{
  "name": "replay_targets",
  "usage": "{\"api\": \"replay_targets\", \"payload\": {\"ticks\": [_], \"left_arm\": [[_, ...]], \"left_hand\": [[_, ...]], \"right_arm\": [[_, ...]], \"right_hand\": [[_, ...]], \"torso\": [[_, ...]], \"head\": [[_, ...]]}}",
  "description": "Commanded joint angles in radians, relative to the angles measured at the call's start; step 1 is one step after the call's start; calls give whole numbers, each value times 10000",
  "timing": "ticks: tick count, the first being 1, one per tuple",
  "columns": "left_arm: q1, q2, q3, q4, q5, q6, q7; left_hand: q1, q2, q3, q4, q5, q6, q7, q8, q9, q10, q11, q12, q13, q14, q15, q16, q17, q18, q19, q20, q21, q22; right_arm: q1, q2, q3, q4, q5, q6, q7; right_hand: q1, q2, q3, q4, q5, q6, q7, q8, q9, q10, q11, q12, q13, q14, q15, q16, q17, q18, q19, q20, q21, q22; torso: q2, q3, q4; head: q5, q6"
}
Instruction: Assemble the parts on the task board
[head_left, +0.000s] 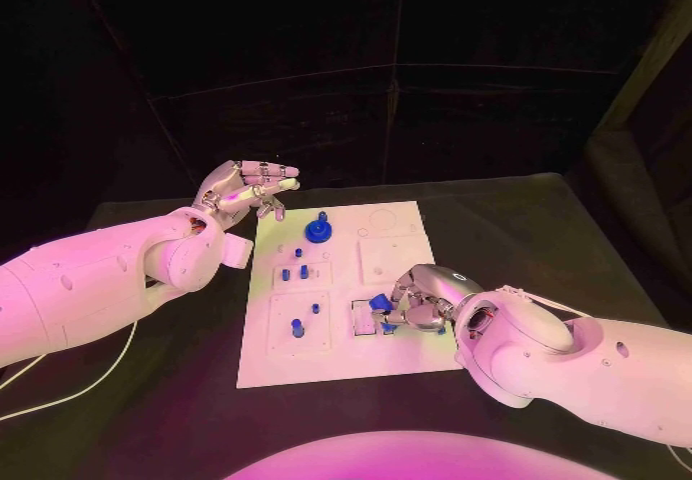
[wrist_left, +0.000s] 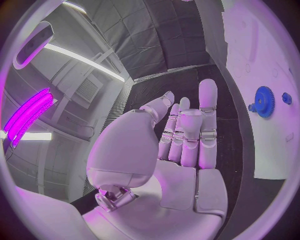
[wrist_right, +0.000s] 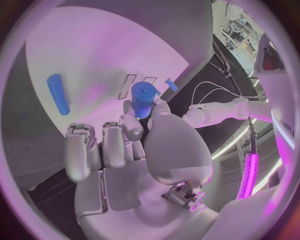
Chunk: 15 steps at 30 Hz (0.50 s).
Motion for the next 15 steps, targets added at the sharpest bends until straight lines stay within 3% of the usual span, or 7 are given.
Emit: {"api": "replay_targets", "payload": {"ticks": [1,15], "left_arm": [[14,23,6,8,36,70,77],[14,67,0,-11,36,55,68]], "left_hand": [[-10,91,-38,-7,-4,-74,-7,48,-9,-59,3,66,11,-79,14,-3,-16,206,-56,1,-43,-11],[17,102,-47,-22,-4,-83,-14,66,-8,-71,-4,88,15,-80,10,10,-15,209,-51,1,-52,-17]], "right_arm": [[17,207,8,-84,172,224,-337],[21,874,9,-554,146,345,-916]], "right_hand": [[-256,66,-156,5,-214,128,-28,29,15,76,0,-96,8,408,-59,12,-31,-73,418,-75,26,1850],[-475,225,-290,-1,-502,226,-69,77,81,104,-37,-167,18,396,-84,-28,-82,-66,399,-98,5,1827]], "torso": [[11,3,-7],[11,13,-18]], "head": [[72,2],[164,-28]]}}
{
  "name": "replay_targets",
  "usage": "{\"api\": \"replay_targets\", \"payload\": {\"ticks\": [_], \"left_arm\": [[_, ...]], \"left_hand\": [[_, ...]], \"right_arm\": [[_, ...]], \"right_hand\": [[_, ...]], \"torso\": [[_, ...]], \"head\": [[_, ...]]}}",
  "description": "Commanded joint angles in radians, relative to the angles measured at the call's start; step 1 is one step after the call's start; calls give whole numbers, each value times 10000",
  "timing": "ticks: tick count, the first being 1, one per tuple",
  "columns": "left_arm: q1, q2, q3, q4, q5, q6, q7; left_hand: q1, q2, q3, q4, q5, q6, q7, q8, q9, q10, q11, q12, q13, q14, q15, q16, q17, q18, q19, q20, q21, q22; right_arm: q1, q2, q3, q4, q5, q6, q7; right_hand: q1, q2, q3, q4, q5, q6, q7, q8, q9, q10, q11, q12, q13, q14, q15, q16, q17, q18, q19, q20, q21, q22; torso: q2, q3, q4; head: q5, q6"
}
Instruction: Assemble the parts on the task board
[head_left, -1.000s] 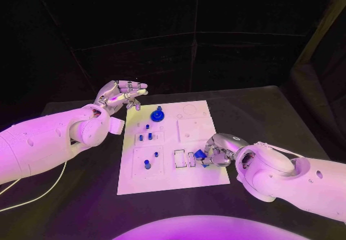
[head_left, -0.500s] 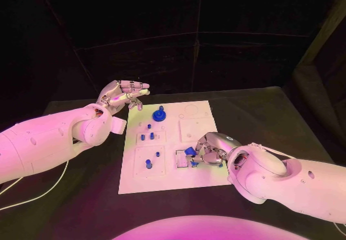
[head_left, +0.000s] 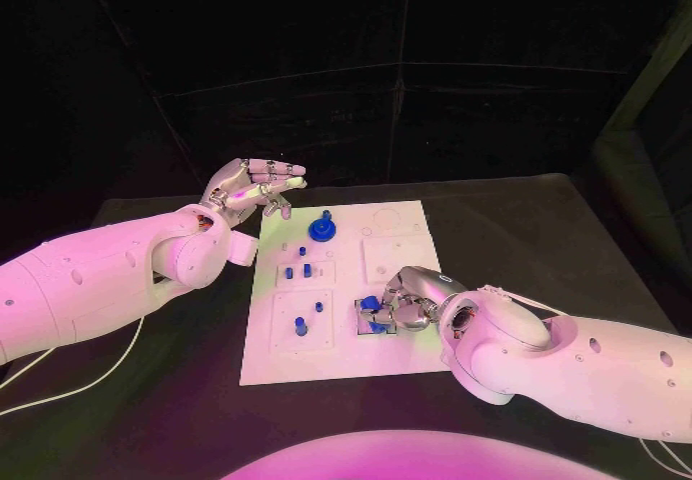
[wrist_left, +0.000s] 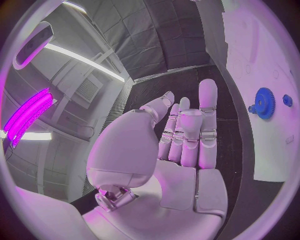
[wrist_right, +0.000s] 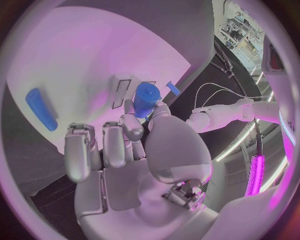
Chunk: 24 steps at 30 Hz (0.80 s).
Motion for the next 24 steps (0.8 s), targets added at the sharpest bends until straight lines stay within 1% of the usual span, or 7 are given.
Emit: {"api": "replay_targets", "payload": {"ticks": [1,5,7,10,16,19,24], "left_arm": [[14,18,6,7,36,57,68],[15,20,4,2,36,54,66],[15,21,3,-3,36,49,68],[15,23,1,-6,36,42,75],[15,29,-3,-15,36,40,73],[15,31,-5,-21,36,38,74],[15,34,-10,-27,36,41,72]], "left_hand": [[17,102,-47,-22,-4,-83,-14,66,-8,-71,-4,42,17,-80,10,10,-16,209,-51,1,-52,-15],[17,102,-47,-22,-4,-83,-14,66,-8,-71,-4,42,17,-80,10,10,-16,209,-51,1,-52,-15],[17,102,-47,-22,-4,-83,-14,66,-8,-71,-4,42,17,-80,10,10,-16,209,-51,1,-52,-15],[17,102,-47,-22,-4,-83,-14,66,-8,-71,-4,42,17,-80,10,10,-16,209,-51,1,-52,-15],[17,102,-47,-22,-4,-83,-14,66,-8,-71,-4,42,17,-80,10,10,-16,209,-51,1,-52,-15],[17,102,-47,-22,-4,-83,-14,66,-8,-71,-4,42,17,-80,10,10,-16,209,-51,1,-52,-15],[17,102,-47,-22,-4,-83,-14,66,-8,-71,-4,42,17,-80,10,10,-16,209,-51,1,-52,-15]], "right_arm": [[20,67,8,-88,-37,57,-304],[22,106,8,-175,-100,-131,-334],[22,124,8,-195,-120,-215,-323],[23,147,8,-203,-138,-316,-258],[22,160,8,-152,-147,-325,-96],[22,155,8,-116,-149,-270,-28],[22,122,8,-32,-144,-101,76]], "right_hand": [[-185,13,-132,5,-264,71,14,55,36,64,-5,-106,-10,390,-90,-44,-55,-62,386,-103,-8,1810],[-713,-92,-554,-2,-2955,-37,39,36,93,-130,18,-597,-325,299,-75,-292,-423,-1,212,-120,-172,1597],[-1058,-315,-665,16,-3696,-98,62,40,120,-204,38,-778,-440,280,-64,-371,-529,15,165,-102,-219,1539],[-1910,-949,-342,51,-3757,-275,108,19,154,-412,78,-1272,-787,258,-36,-486,-662,44,85,-79,-307,1434],[-2448,-1700,318,68,-3751,-442,154,18,203,-558,118,-1675,-1044,225,-4,-649,-858,71,13,-49,-395,1335],[-2498,-1765,372,68,-3748,-462,159,19,210,-563,123,-1703,-1057,224,0,-664,-870,72,9,-45,-402,1329],[-2356,-1424,638,44,-3730,-433,152,62,243,-492,120,-1638,-985,254,4,-634,-795,55,63,-33,-359,1392]], "torso": [[-6,2,2],[-16,-5,7],[-15,5,0],[-12,5,-8],[-13,5,-18],[-13,7,-23],[-5,11,-14]], "head": [[26,-14],[41,-20],[52,-17],[67,-14],[73,-1],[68,0],[59,12]]}}
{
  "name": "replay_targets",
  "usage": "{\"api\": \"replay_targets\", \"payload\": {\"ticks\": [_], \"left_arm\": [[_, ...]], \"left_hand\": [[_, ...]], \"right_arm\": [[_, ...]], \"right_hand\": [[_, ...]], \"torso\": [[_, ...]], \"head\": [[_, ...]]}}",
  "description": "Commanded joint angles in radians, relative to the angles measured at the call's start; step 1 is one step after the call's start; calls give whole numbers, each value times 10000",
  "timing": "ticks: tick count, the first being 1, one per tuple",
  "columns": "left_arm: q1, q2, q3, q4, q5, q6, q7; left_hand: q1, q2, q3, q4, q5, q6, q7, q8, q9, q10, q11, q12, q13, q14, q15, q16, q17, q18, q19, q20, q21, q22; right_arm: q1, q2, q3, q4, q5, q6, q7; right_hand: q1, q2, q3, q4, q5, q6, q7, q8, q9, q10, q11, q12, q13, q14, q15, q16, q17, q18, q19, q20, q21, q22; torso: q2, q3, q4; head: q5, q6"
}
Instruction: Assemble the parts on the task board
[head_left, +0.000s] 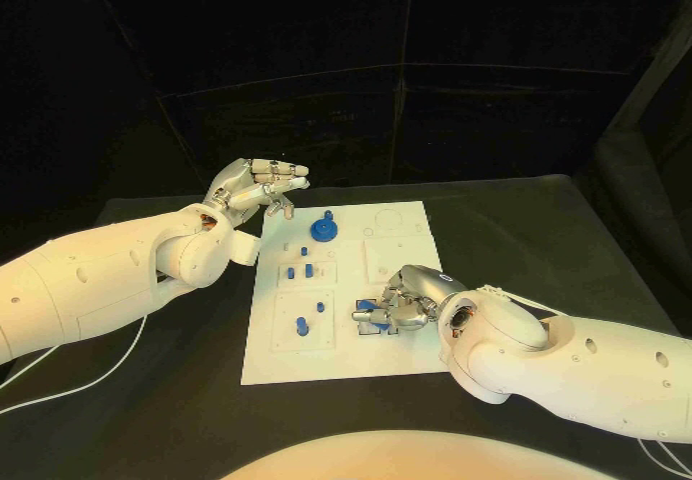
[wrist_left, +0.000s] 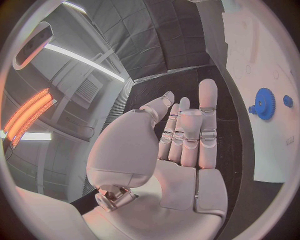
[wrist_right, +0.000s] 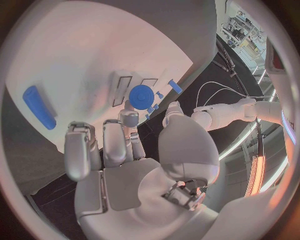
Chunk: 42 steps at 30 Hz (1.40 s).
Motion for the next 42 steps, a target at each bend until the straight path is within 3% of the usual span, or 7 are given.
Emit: {"api": "replay_targets", "payload": {"ticks": [1,10,19,26,32,37,42], "left_arm": [[14,13,4,0,36,43,72],[14,8,-8,-4,36,41,71],[14,0,-15,-1,36,42,68],[14,-9,-18,1,36,40,70],[14,-16,-20,11,36,42,69],[14,-22,-20,13,36,39,65],[14,-25,-21,19,36,42,63]], "left_hand": [[17,102,-47,-21,-4,-83,-14,66,-8,-72,-4,42,10,-80,10,9,-16,208,-51,1,-52,-11],[17,102,-47,-21,-4,-83,-14,66,-8,-72,-4,42,10,-80,10,9,-16,208,-51,1,-52,-11],[31,105,-57,-30,-4,-87,-14,79,-7,-78,-4,59,13,-82,7,16,-21,210,-47,0,-58,-15],[31,105,-57,-30,-4,-87,-14,79,-7,-78,-4,59,13,-82,7,16,-21,210,-47,0,-58,-15],[31,105,-57,-30,-4,-87,-14,79,-7,-78,-4,59,13,-82,7,16,-21,210,-47,0,-58,-15],[31,105,-57,-30,-4,-87,-14,79,-7,-78,-4,59,13,-82,7,16,-21,210,-47,0,-58,-15],[31,105,-57,-30,-4,-87,-14,79,-7,-78,-4,59,13,-82,7,16,-21,210,-47,0,-58,-15]], "right_arm": [[15,-25,6,93,-68,96,230],[14,-153,5,310,-64,476,243],[13,-238,5,416,-64,680,333],[13,-244,5,456,-64,854,414],[13,-212,5,363,-134,946,370],[14,-115,5,141,-195,899,284],[15,-112,5,58,-223,832,282]], "right_hand": [[55,240,105,-13,0,-17,5,46,27,35,8,44,68,226,37,-4,69,49,85,44,4,1414],[147,736,204,-35,116,160,-57,137,84,229,-44,254,264,301,1,149,338,5,220,24,126,1578],[302,949,179,-70,284,231,-84,147,99,285,-69,269,303,319,-21,193,417,-5,247,4,150,1613],[944,1108,101,-148,717,281,-103,123,110,331,-87,252,347,326,-38,219,480,-12,267,-18,168,1643],[2781,1352,412,-996,1049,376,-136,136,141,369,-127,252,415,335,-73,250,557,-22,293,-46,191,1683],[3154,1650,501,-1131,1068,476,-169,173,165,433,-155,326,498,351,-91,299,646,-36,332,-63,228,1734],[3284,1721,512,-1191,1088,493,-183,177,170,443,-170,325,509,352,-102,305,658,-37,335,-72,232,1740]], "torso": [[4,5,2],[3,-2,-5],[-1,-6,10],[4,-1,2],[2,-12,5],[-1,-11,7],[7,-6,25]], "head": [[-12,5],[10,-31],[1,-39],[9,-41],[5,-51],[3,-63],[18,-68]]}}
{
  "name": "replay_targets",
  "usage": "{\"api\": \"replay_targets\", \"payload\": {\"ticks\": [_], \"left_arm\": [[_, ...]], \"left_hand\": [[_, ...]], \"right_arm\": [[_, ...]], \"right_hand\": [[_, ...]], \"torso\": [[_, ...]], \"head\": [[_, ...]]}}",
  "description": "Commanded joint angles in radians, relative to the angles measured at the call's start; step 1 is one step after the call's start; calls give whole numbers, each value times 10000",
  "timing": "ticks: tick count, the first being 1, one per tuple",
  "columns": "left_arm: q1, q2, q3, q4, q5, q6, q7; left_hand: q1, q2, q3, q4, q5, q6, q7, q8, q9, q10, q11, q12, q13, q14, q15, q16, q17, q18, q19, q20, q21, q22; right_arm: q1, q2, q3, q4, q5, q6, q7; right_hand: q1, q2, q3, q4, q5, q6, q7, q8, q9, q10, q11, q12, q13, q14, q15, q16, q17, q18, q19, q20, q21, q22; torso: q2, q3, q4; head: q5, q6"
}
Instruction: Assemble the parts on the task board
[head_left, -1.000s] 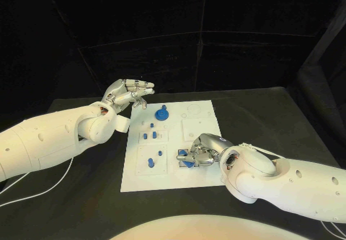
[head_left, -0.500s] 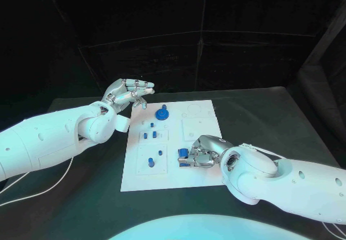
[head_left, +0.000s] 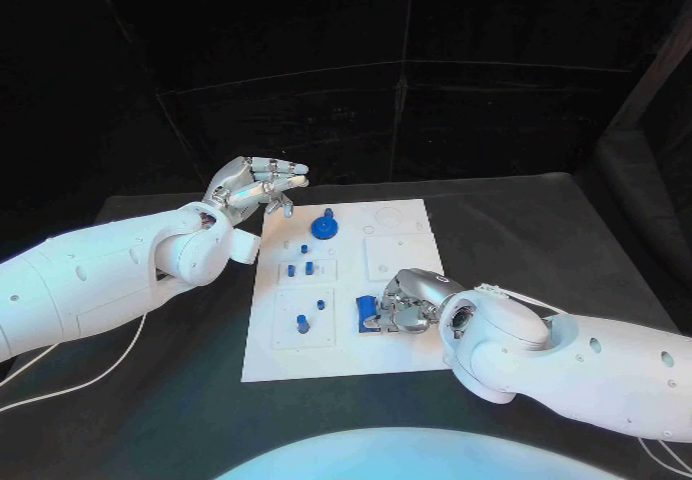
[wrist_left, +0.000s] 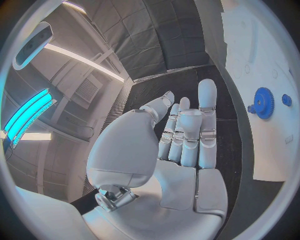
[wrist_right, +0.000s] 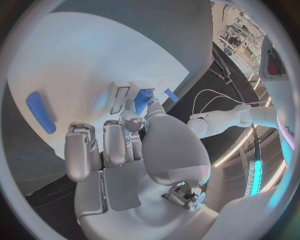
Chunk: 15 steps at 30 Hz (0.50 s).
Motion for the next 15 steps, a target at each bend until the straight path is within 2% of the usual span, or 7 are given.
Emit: {"api": "replay_targets", "payload": {"ticks": [1,5,7,11,15], "left_arm": [[14,-8,8,17,36,40,62],[14,-17,8,12,36,38,60],[14,-17,7,13,36,42,60],[14,-19,7,8,36,41,57],[14,-33,6,4,36,36,51]], "left_hand": [[32,105,-29,-2,-4,-87,-14,35,-7,-78,-4,60,17,-82,8,16,-10,116,-47,0,-58,-15],[32,105,-29,-2,-4,-87,-14,35,-7,-78,-4,60,17,-82,8,16,-10,116,-47,0,-58,-15],[32,105,-29,-2,-4,-87,-14,35,-7,-78,-4,60,17,-82,8,16,-10,116,-47,0,-58,-15],[32,105,-29,-2,-4,-87,-14,35,-7,-78,-4,60,17,-82,8,16,-10,116,-47,0,-58,-15],[32,105,-29,-2,-4,-87,-14,35,-7,-78,-4,60,17,-82,8,16,-10,116,-47,0,-58,-15]], "right_arm": [[15,-35,1,-29,-149,-5,4],[15,-122,2,-5,-197,-79,33],[15,-186,2,41,-159,-79,105],[15,-380,2,215,420,-53,497],[17,-635,2,433,1271,-130,991]], "right_hand": [[140,21,-15,-76,81,77,-23,39,11,44,8,42,9,389,-66,46,6,-38,336,-73,32,1740],[192,45,-25,-100,145,78,-27,35,12,45,5,32,9,390,-70,49,13,-38,334,-78,30,1739],[194,27,-46,-103,160,77,-24,34,12,45,7,27,7,388,-71,45,6,-37,332,-79,29,1737],[-20,-144,-318,23,180,45,16,6,7,20,39,-50,-30,374,-48,6,-49,-25,295,-71,-7,1695],[-294,-378,-701,235,-136,-158,87,-98,-24,-179,106,-435,-295,296,3,-216,-380,49,82,-31,-213,1442]], "torso": [[1,8,-5],[-16,8,-41],[-11,9,-31],[-6,19,-23],[-9,18,-35]], "head": [[23,-4],[39,-2],[33,0],[31,17],[9,26]]}}
